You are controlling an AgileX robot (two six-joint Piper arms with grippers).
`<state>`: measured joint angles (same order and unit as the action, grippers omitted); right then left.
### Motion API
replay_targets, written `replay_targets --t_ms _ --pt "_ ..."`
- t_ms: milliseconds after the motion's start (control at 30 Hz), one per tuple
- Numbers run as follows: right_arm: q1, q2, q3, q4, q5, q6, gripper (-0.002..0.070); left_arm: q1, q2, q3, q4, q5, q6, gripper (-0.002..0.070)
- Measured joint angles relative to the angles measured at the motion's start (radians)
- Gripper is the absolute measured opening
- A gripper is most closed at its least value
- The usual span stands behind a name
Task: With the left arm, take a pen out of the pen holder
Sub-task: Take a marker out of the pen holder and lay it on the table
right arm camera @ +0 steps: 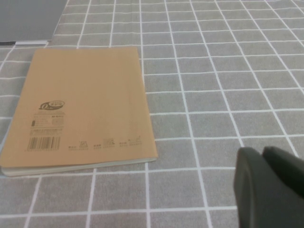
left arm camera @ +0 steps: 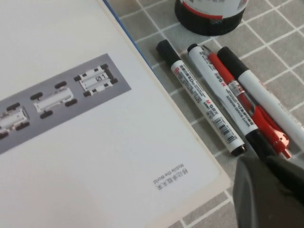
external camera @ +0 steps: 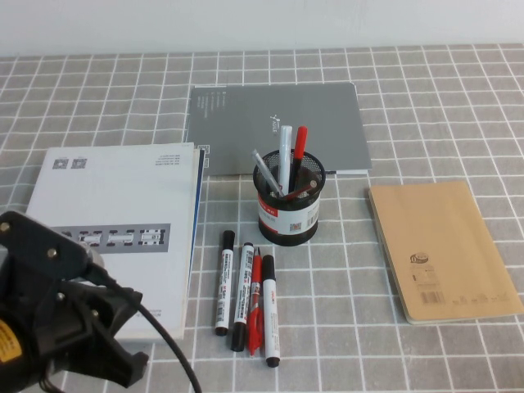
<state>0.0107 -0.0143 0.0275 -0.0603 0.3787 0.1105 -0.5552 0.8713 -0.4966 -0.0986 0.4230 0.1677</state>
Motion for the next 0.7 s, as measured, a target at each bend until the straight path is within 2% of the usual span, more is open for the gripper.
replay_targets --t_ms 100,267,500,700 --pt "0.000 0.000 0.000 0.000 0.000 0.000 -0.0013 0.000 -0.009 0.024 0.027 -0.055 0.000 -0.0002" --pt "0.000 0.000 0.000 0.000 0.000 0.000 -0.0013 0.009 -0.069 0.131 0.113 -0.355 0.000 -0.0003" --pt "0.000 0.000 0.000 0.000 0.000 0.000 -0.0013 0.134 -0.164 0.344 0.021 -0.764 0.000 -0.0002" --pt "0.000 0.000 0.000 0.000 0.000 0.000 -0.0013 0.241 -0.245 0.420 0.001 -0.824 0.000 -0.0003"
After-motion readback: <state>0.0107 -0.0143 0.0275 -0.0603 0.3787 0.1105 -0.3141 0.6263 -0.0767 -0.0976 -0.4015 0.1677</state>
